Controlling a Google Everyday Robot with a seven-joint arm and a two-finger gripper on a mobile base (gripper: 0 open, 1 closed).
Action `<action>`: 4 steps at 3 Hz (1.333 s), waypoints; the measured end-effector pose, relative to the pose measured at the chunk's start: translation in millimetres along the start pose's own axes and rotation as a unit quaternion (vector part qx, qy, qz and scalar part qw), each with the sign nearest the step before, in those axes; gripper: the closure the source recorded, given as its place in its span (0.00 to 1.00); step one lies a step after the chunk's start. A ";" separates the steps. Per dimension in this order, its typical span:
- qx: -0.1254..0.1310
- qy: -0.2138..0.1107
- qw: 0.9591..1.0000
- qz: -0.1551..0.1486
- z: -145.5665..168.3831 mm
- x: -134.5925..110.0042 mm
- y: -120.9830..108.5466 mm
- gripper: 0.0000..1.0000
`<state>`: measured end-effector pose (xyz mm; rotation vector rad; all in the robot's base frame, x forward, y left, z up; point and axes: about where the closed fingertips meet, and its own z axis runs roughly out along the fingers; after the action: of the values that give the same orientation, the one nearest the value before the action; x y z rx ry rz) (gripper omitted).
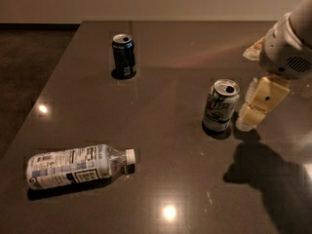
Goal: Move 7up can near pepsi can
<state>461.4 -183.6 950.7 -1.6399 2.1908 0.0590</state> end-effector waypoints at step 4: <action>-0.028 -0.045 0.999 -0.005 50.3 -23.2 4.3 0.00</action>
Offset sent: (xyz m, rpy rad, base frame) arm 0.0037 0.0375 -0.0414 0.1173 0.0650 0.0466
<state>477.3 -147.6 911.6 -1.6447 2.1321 0.1879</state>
